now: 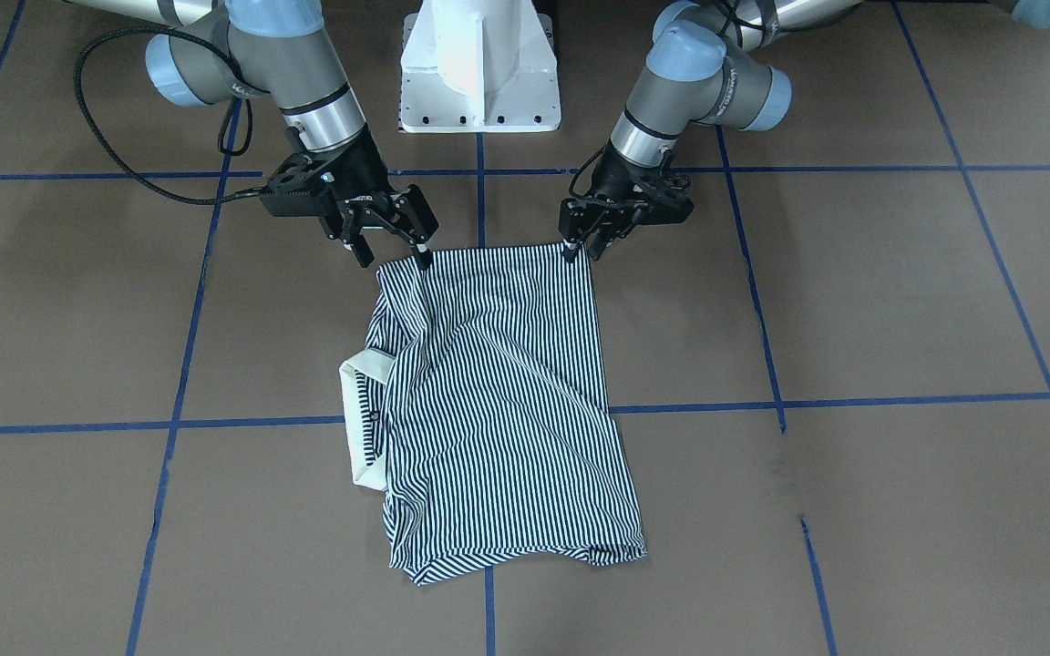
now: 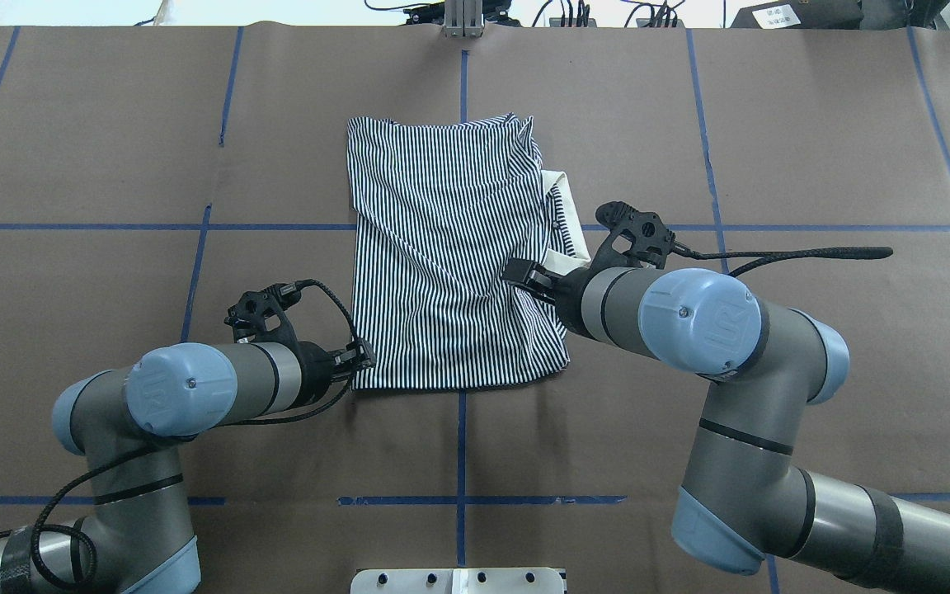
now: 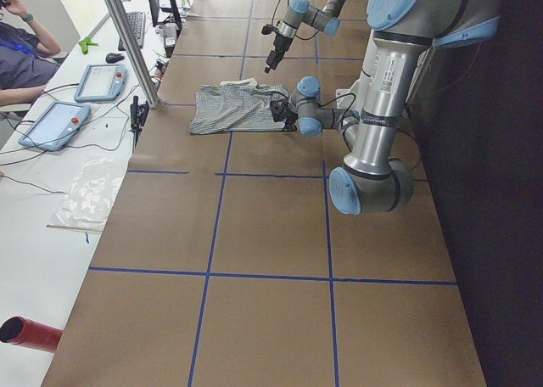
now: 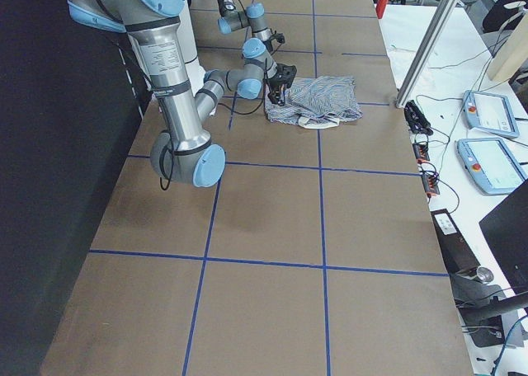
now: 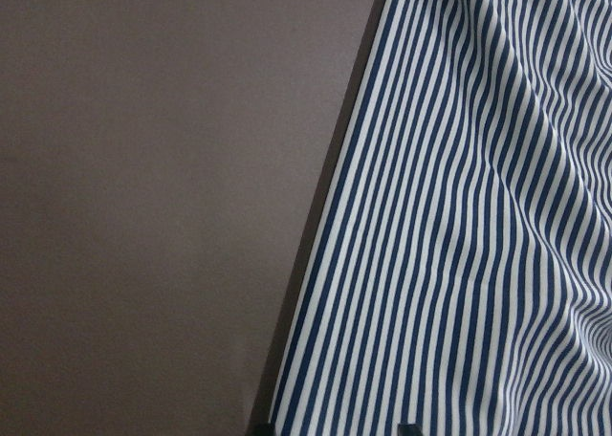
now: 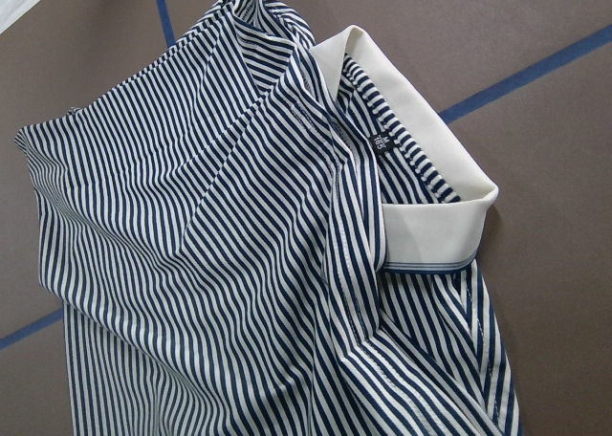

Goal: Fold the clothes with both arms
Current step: 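Hold both grippers at the shirt's near corners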

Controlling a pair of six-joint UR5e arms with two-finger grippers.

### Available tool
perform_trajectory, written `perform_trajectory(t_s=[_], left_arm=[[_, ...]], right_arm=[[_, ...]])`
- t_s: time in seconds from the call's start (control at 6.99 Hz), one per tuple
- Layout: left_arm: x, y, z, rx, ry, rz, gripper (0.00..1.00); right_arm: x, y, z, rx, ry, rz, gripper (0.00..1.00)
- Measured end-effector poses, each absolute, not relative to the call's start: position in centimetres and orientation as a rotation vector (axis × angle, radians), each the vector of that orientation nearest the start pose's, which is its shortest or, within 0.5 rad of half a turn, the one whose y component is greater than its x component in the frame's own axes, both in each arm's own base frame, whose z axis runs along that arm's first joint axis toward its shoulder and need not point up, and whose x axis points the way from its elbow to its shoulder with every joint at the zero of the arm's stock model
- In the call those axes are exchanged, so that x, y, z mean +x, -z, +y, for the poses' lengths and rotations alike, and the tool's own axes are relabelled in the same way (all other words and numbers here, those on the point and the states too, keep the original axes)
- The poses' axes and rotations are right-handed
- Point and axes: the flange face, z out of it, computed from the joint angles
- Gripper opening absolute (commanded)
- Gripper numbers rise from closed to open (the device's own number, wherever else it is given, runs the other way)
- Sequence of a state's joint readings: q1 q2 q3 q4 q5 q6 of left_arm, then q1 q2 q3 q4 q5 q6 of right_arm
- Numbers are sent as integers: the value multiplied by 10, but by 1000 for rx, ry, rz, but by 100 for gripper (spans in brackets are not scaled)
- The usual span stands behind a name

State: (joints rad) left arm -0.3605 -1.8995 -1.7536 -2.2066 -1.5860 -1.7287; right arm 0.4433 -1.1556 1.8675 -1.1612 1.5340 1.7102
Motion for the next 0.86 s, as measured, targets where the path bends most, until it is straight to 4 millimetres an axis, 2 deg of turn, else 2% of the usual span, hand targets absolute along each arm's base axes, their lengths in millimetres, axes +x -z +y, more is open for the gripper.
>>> perform_trajectory(t_s=[0.86], left_arm=[[531, -326, -328, 91, 433, 1149, 53]], right_arm=[[-484, -248, -381, 207, -534, -1119, 100]])
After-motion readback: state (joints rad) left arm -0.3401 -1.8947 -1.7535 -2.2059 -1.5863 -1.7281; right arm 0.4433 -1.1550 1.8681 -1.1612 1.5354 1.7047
